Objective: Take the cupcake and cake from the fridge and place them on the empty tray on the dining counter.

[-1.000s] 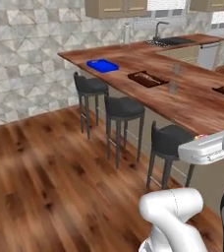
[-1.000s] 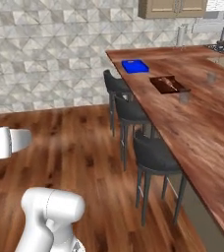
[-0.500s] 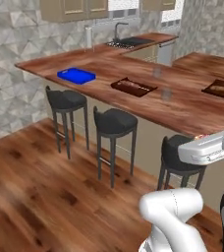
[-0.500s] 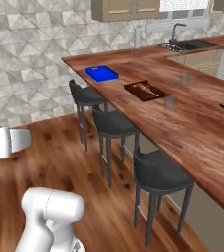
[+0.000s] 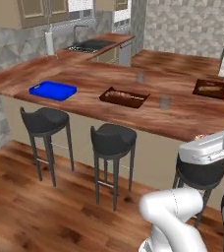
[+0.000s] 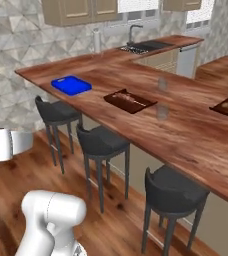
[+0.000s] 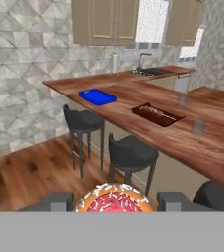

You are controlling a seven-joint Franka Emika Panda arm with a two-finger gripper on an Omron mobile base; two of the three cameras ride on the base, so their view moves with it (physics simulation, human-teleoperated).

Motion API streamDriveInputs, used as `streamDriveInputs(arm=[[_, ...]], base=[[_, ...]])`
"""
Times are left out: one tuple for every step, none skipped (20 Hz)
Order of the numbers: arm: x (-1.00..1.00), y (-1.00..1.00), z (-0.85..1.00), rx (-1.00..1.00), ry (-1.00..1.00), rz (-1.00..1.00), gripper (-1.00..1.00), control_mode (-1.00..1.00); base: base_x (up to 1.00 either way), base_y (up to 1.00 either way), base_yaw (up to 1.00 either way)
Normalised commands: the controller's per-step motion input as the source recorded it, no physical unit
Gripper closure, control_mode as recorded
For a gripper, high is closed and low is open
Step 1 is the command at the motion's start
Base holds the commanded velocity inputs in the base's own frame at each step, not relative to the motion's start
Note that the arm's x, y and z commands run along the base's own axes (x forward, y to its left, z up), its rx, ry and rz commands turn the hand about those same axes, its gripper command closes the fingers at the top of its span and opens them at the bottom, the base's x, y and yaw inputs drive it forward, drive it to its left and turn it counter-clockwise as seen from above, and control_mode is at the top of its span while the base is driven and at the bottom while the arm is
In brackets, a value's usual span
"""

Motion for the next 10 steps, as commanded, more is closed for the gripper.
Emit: streamDriveInputs(arm=[[0.00,0.00,0.00,0.00,0.00,0.00,1.00,1.00],[0.00,0.00,0.00,0.00,0.00,0.00,1.00,1.00],[0.00,0.00,0.00,0.00,0.00,0.00,1.00,1.00],[0.00,0.00,0.00,0.00,0.00,0.00,1.00,1.00],[0.00,0.00,0.00,0.00,0.00,0.00,1.00,1.00],[0.00,0.00,0.00,0.00,0.00,0.00,1.00,1.00],[0.00,0.00,0.00,0.00,0.00,0.00,1.00,1.00],[0.00,0.00,0.00,0.00,0.00,0.00,1.00,1.00],[0.00,0.00,0.00,0.00,0.00,0.00,1.00,1.00],[0.00,0.00,0.00,0.00,0.00,0.00,1.00,1.00]], base=[[1.00,1.00,-0.46],[1.00,1.00,-0.45],[1.00,1.00,-0.44],[1.00,1.00,-0.42],[1.00,1.00,-0.39],[1.00,1.00,-0.39],[1.00,1.00,-0.39],[1.00,1.00,-0.38],[1.00,1.00,-0.36],[1.00,1.00,-0.35]])
